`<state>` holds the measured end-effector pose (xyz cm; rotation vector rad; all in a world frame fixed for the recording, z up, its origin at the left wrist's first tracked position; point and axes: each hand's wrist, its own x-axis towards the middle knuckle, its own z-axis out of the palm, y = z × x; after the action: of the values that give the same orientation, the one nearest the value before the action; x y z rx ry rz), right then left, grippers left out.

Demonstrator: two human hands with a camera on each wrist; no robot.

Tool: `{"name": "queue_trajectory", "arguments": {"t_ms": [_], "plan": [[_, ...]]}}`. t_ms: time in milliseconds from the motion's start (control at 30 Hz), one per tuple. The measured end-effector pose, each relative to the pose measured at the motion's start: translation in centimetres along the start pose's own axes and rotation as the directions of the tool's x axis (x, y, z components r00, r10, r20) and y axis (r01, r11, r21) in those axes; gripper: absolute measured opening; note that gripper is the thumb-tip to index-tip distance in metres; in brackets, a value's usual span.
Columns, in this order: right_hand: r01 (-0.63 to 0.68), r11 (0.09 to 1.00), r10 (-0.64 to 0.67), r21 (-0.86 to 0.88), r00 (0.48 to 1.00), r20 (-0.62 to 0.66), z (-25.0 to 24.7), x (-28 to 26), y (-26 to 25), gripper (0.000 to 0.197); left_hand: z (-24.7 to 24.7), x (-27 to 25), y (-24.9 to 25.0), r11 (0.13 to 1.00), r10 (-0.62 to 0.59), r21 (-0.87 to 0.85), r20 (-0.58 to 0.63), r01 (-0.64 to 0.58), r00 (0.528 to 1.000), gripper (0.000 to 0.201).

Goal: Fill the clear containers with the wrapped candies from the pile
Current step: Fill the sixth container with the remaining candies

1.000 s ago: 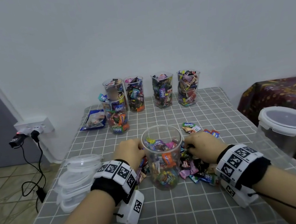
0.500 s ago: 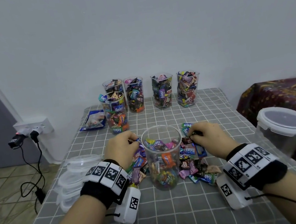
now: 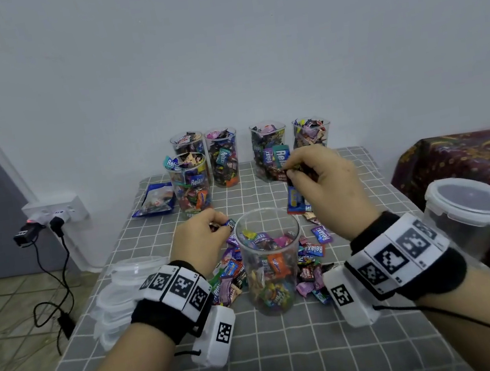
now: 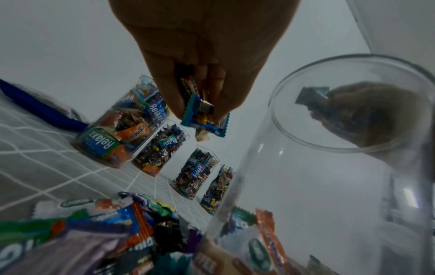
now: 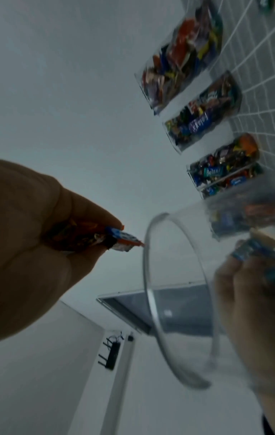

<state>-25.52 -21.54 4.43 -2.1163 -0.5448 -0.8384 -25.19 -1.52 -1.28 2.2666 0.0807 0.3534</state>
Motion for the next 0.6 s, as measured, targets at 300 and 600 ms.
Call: {"name": "queue_trajectory", "arguments": {"t_ms": [300, 600], "plan": [[0.128, 0.992, -0.125, -0.008, 0.977, 0.173, 3.4, -2.9, -0.4, 0.013, 0.1, 0.2, 0.0, 1.000, -0.007, 0.006, -0.001, 0.007, 1.000, 0.002], [0.130, 0.991, -0.130, 0.008, 0.973, 0.189, 3.4, -3.3, -0.1, 0.010, -0.1, 0.3, 0.1, 0.998, 0.000, -0.064, 0.004, 0.000, 1.000, 0.005]]}}
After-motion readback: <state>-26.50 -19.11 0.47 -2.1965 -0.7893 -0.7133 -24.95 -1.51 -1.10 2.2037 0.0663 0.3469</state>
